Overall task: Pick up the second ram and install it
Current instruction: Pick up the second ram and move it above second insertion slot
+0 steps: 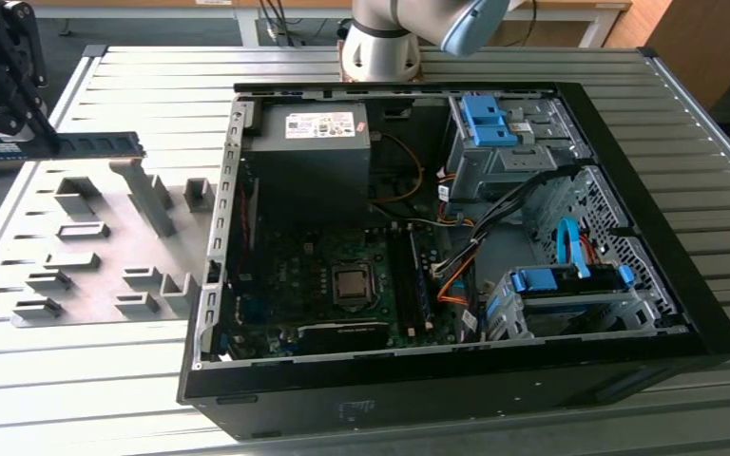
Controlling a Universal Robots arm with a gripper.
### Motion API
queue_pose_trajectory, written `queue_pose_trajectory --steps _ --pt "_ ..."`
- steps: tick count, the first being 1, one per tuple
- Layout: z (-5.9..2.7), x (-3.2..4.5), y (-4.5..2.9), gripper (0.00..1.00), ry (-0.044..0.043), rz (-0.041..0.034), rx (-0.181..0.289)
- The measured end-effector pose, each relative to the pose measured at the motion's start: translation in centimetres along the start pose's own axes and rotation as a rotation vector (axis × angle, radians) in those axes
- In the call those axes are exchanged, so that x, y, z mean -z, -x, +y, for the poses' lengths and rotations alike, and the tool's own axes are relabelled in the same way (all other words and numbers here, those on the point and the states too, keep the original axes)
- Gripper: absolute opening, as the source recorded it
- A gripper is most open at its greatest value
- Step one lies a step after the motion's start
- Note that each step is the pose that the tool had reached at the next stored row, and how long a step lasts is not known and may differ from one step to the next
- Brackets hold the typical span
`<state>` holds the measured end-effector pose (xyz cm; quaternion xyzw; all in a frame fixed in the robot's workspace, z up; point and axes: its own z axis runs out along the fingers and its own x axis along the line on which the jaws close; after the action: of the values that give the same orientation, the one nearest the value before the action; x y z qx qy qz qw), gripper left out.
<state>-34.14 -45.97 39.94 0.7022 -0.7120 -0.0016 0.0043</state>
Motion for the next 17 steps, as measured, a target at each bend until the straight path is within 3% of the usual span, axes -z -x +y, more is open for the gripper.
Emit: queue_pose_trajectory --steps 17 --pt "-0.96 0.01 0.01 0.15 0.0000 0.0000 0.000"
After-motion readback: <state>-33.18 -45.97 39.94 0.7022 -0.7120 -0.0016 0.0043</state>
